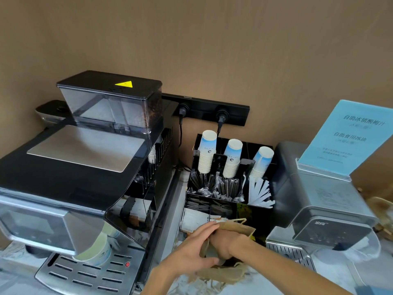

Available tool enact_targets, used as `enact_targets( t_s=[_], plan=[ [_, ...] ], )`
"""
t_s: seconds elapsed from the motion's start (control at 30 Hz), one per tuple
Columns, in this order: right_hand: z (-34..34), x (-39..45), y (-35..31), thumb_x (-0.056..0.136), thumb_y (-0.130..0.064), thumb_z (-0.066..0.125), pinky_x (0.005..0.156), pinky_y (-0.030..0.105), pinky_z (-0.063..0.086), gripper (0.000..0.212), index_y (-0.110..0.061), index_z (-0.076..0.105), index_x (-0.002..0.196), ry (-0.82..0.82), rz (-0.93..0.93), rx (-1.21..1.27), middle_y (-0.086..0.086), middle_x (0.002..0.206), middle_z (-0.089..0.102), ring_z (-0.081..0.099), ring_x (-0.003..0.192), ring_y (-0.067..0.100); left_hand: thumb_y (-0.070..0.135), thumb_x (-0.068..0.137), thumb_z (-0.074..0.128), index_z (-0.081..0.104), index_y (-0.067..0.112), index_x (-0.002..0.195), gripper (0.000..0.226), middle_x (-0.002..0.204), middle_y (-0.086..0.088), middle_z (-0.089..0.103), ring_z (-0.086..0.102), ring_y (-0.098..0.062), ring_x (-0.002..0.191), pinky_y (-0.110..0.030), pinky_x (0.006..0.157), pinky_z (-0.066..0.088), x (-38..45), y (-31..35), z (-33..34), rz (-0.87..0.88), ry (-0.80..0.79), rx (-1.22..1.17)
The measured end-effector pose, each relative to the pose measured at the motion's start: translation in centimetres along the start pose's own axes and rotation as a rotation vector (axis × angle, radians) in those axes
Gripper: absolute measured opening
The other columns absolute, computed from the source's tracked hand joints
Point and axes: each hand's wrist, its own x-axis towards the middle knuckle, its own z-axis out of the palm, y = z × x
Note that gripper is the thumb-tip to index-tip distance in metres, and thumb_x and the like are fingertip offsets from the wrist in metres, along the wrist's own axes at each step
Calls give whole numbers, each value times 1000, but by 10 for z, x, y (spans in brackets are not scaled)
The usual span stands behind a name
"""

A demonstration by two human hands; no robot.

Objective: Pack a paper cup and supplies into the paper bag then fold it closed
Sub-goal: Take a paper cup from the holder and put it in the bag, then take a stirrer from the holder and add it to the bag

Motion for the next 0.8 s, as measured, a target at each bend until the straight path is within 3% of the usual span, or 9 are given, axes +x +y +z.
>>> enact_targets(
  t_s=[0.07,0.2,0.27,0.4,0.5,0.57,0.7,0.8],
  plan=[
    [-1,-3,17,90,-14,54,92,46,52,43,-9,49,132,10,-40,96,15,130,56,59,110,34,32,88,70,20,41,154,83,159,30,10,15,9,145,-2,107,18,2,-2,-1,-7,0,-4],
    [-21,-48,54,91,-23,50,99,44,51,42,-19,47,133,16,-170,416,4,135,57,59,116,23,34,87,69,21,44,153,82,158,32,12,20,7,144,-23,118,27,4,-1,-4,-24,-11,-27],
    [-36,-79,75,97,-20,54,99,37,53,39,-17,49,135,-5,-203,743,-1,136,58,63,114,15,34,87,69,22,47,152,80,157,33,13,23,5,143,-21,114,31,4,0,-5,-30,-14,-43],
    [-58,-120,116,98,-17,56,85,28,58,19,-11,64,114,180,-265,1081,6,109,75,72,94,15,36,89,67,24,55,148,76,153,37,13,36,2,129,-19,97,39,5,-2,-6,-37,-29,-77],
    [-59,-92,124,97,-14,56,69,16,53,13,-21,67,99,475,-106,958,2,89,76,68,73,5,39,88,67,24,61,144,74,152,34,17,45,2,117,-12,84,40,8,-2,-6,-53,-42,-74],
    [-56,-60,119,94,-16,61,67,12,47,12,-25,67,99,585,-69,897,0,84,73,63,70,1,38,87,68,25,62,144,75,150,34,19,50,-2,111,-12,83,43,9,-2,-7,-56,-49,-79],
    [-55,2,104,89,-24,71,81,29,54,34,-18,60,120,702,-28,958,-7,76,67,65,73,11,34,88,69,26,57,146,76,146,36,19,51,-5,104,-15,84,47,10,-1,-5,-69,-57,-91],
    [-61,35,98,87,-24,73,93,34,52,43,-12,59,127,702,7,1007,-7,73,65,64,78,13,34,86,71,26,56,146,78,145,36,19,51,-5,103,-17,83,50,9,0,-5,-75,-50,-106]
  ],
)
